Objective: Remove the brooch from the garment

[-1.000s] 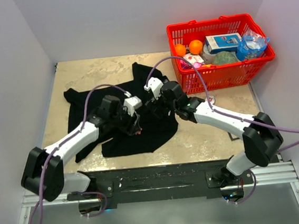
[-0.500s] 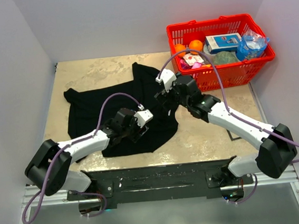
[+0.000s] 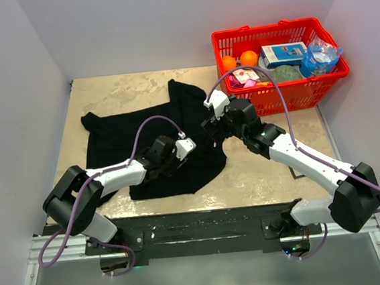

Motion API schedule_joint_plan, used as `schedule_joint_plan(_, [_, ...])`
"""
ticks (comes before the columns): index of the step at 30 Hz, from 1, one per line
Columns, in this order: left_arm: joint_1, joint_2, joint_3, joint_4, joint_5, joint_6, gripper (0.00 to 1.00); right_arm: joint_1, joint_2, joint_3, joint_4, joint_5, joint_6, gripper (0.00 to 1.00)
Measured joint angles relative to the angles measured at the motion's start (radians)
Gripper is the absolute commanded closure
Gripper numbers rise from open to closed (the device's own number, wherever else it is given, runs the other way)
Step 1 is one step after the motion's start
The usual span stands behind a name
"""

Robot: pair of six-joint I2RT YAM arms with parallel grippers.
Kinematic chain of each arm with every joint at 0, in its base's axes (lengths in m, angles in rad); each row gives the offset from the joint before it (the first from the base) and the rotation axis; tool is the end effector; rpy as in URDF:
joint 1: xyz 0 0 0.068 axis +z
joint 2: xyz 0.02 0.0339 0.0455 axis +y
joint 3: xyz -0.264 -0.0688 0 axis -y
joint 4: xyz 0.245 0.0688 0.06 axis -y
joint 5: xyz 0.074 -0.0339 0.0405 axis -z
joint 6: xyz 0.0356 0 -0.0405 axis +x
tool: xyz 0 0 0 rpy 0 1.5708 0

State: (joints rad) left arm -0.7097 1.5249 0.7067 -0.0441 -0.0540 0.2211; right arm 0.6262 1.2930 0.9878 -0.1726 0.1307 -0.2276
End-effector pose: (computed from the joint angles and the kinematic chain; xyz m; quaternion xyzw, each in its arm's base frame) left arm 0.2216 -0.1878 0.1562 0.4124 0.8421 -0.0593 0.3426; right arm 0.2429 0.1699 0.3007 -0.3221 0.7901 0.0480 0.5194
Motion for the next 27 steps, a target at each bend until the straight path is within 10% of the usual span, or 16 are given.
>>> schedule_joint_plan(15, [0.005, 0.008, 0.056, -0.042, -0.022, 0.009, 1.00, -0.006, 0.000, -0.002, 0.001, -0.018, 0.008, 0.02])
schedule_joint_plan(27, [0.057, 0.008, 0.113, -0.071, 0.033, 0.010, 1.00, -0.012, 0.010, -0.002, 0.002, -0.018, 0.011, 0.02])
